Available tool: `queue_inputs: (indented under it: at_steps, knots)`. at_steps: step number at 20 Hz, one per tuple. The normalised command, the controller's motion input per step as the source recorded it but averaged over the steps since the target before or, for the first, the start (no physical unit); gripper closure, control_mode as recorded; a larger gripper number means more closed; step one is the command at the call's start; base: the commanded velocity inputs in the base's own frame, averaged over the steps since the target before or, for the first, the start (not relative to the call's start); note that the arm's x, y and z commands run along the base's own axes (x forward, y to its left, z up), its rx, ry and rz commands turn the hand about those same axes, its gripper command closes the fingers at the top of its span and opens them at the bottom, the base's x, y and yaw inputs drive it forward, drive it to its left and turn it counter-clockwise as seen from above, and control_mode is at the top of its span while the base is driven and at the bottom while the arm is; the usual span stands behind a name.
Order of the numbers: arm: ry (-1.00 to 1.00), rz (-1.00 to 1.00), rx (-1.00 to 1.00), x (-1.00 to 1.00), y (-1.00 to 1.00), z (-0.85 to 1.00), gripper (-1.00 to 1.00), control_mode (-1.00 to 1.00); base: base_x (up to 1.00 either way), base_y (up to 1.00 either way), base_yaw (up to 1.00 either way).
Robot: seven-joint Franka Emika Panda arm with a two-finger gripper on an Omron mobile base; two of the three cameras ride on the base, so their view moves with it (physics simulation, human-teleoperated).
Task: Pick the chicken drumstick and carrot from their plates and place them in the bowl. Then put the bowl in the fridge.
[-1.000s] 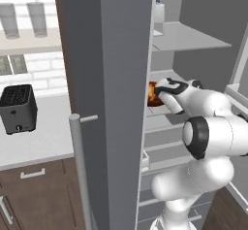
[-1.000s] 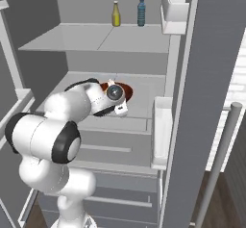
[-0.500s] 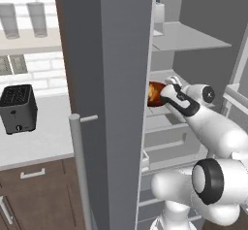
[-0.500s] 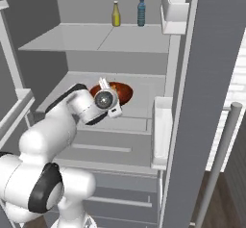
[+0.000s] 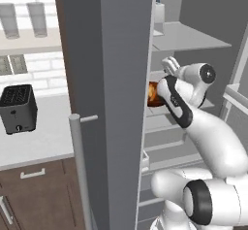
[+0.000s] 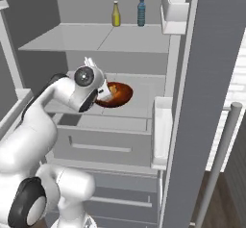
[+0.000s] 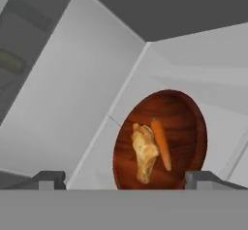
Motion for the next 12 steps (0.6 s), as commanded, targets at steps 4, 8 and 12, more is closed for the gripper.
queue_inputs:
  at_steps: [4, 8, 12]
  knots:
    - [0.00, 0.00, 0.00, -0.59, 0.01, 0.50, -1.00, -1.00, 0.00, 0.00, 0.00]
    - [0.00, 0.00, 0.00, -1.00, -0.06, 0.25, -1.00, -1.00, 0.00, 0.00, 0.00]
    - [0.00, 0.00, -0.01, -1.00, 0.00, -0.01, -1.00, -1.00, 0.00, 0.00, 0.00]
